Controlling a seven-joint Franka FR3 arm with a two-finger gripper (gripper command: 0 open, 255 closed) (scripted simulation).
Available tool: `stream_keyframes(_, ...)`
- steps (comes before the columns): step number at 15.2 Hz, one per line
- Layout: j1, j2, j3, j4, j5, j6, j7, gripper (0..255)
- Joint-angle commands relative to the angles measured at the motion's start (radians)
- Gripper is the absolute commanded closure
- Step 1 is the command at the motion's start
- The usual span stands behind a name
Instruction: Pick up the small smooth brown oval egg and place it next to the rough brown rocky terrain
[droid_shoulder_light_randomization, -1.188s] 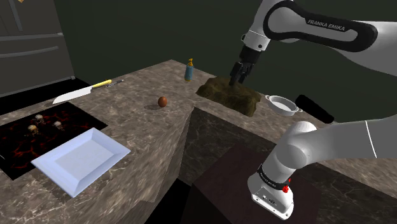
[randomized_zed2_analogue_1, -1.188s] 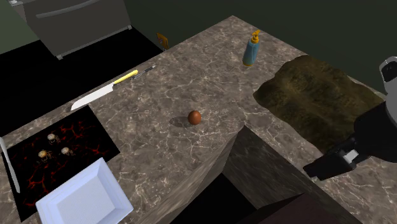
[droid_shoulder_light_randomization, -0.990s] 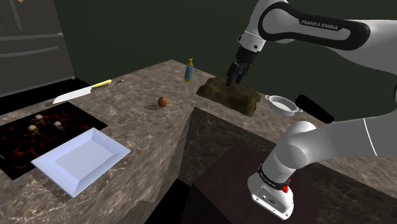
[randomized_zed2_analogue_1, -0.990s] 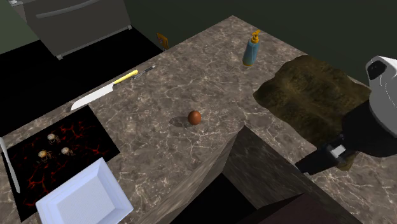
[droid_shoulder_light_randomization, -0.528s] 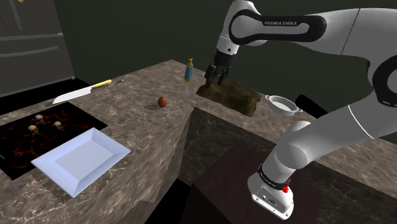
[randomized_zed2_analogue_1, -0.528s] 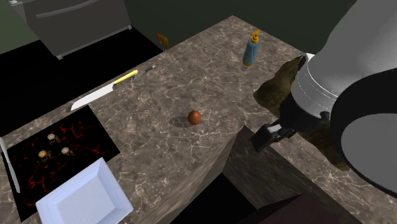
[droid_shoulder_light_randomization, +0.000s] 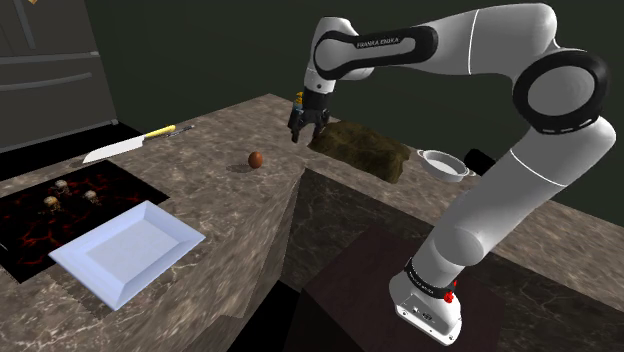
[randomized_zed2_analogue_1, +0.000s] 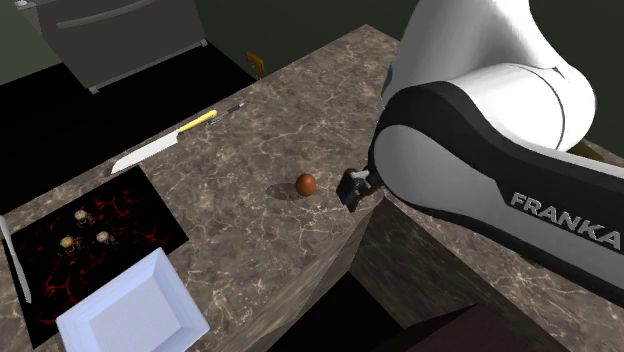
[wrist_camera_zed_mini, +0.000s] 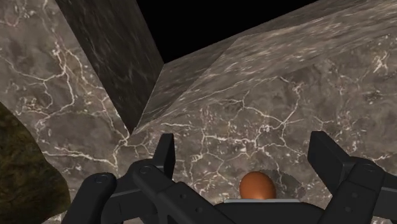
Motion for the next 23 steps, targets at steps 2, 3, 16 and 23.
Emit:
stream_keyframes(2, 0.006, 0.121, 0.011, 0.088, -0.001, 0.018, 0.038, 0)
stream_keyframes(3, 0.008, 0.162, 0.014, 0.121, -0.002, 0.021, 0.049, 0)
stream_keyframes(16, 0.044, 0.709, 0.018, 0.678, -0.019, -0.05, 0.18, 0)
stream_keyframes(23, 0.05, 0.731, 0.02, 0.609, -0.017, 0.04, 0.178, 0)
